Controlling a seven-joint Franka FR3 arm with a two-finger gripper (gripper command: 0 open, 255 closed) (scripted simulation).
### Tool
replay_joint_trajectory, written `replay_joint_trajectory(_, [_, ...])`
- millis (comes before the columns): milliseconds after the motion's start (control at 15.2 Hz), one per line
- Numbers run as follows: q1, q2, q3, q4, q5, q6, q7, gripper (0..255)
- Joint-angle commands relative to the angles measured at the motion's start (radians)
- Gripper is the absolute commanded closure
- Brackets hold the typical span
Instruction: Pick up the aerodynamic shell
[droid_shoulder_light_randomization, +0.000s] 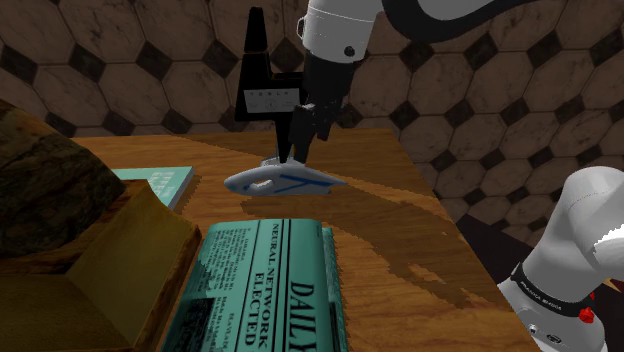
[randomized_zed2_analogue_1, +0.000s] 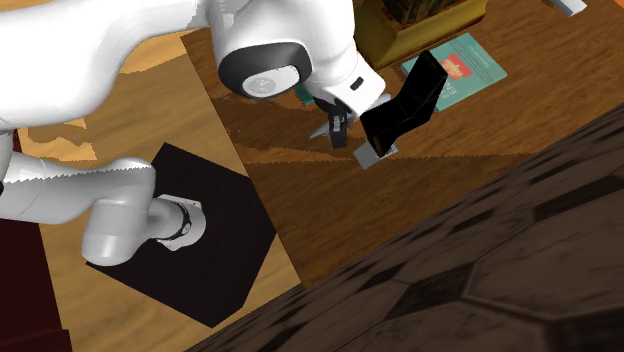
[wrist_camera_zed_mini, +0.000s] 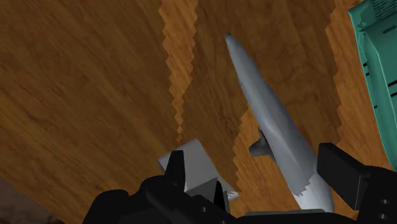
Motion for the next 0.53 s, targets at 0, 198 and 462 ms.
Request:
replay_joint_trajectory(0, [0.015,0.041,0.029,0.043,-0.012,0.016,0.016,0])
replay_joint_trajectory(198, [0.021,0.053,0.039,0.030,-0.017,0.047,0.020,0])
replay_joint_trajectory(462, [0.022,0.053,0.041,-0.024,-0.016,0.101,0.021,0])
